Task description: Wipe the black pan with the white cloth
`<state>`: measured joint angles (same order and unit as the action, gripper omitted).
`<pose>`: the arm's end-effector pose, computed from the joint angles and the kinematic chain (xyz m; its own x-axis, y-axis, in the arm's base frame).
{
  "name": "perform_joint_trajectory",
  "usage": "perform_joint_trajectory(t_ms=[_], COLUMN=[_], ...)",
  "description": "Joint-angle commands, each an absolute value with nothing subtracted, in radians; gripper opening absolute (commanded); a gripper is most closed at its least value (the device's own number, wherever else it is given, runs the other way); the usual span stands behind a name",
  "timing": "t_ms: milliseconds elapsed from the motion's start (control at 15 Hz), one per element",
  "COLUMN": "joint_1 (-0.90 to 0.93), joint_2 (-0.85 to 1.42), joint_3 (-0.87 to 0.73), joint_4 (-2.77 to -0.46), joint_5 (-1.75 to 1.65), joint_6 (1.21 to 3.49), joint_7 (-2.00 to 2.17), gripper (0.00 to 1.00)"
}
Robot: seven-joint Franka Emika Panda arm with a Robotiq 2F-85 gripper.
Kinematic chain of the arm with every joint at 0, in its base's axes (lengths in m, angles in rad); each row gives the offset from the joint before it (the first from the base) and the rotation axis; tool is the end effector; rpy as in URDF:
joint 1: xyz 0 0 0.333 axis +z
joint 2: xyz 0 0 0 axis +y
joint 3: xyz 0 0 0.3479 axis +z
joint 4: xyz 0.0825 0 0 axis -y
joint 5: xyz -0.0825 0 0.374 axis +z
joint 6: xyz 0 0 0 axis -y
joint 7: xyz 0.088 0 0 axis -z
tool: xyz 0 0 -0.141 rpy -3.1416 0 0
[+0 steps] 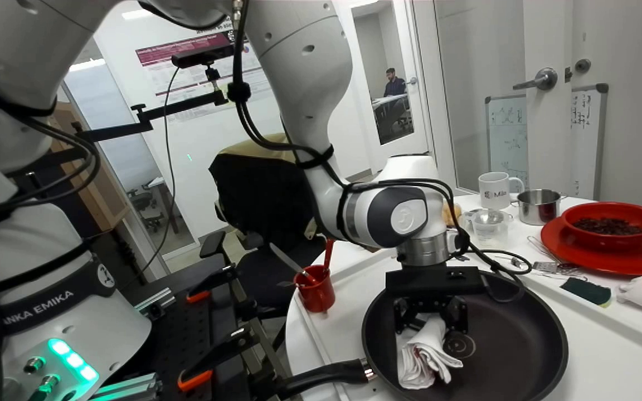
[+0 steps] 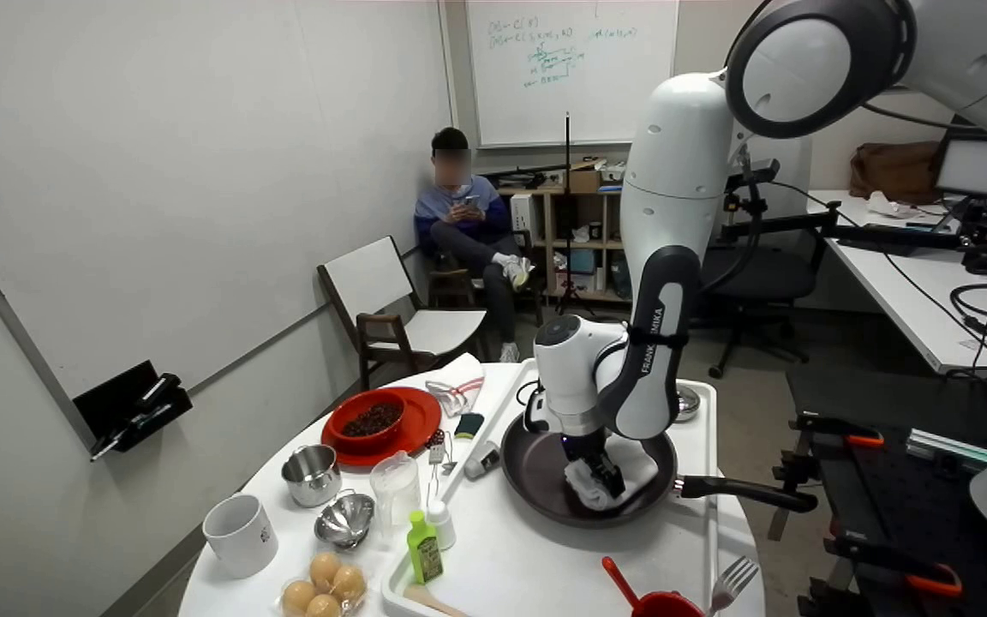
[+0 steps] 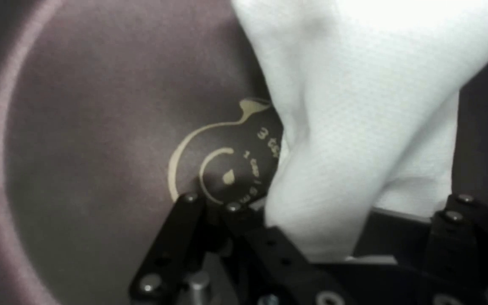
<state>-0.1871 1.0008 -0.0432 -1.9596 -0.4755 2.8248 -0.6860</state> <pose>0.5387 -0.1109 -0.0543 0.5789 0.7894 -0.2040 0.8040 -0.5944 -0.0184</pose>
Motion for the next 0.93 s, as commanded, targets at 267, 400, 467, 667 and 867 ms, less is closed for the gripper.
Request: perform_joint_trajectory(t_ms=[267, 400, 467, 667, 867], joint_1=[-0.128, -0.139, -0.139, -0.144, -0.184], joint_2=[1.030, 1.039, 1.043, 1.054, 1.029], joint_3=[-0.147, -0.151, -0.155, -0.147, -0.059], joint_4=[-1.936, -1.919, -1.911, -1.889, -1.898], joint_5=[-0.471, -0.457, -0.455, -0.452, -0.398], joint_6=[2.926, 2.950, 2.959, 2.962, 2.909], joint_7=[-0.592, -0.556, -0.536, -0.485, -0.458], gripper=[0.05, 0.05, 0.05, 0.05, 0.05])
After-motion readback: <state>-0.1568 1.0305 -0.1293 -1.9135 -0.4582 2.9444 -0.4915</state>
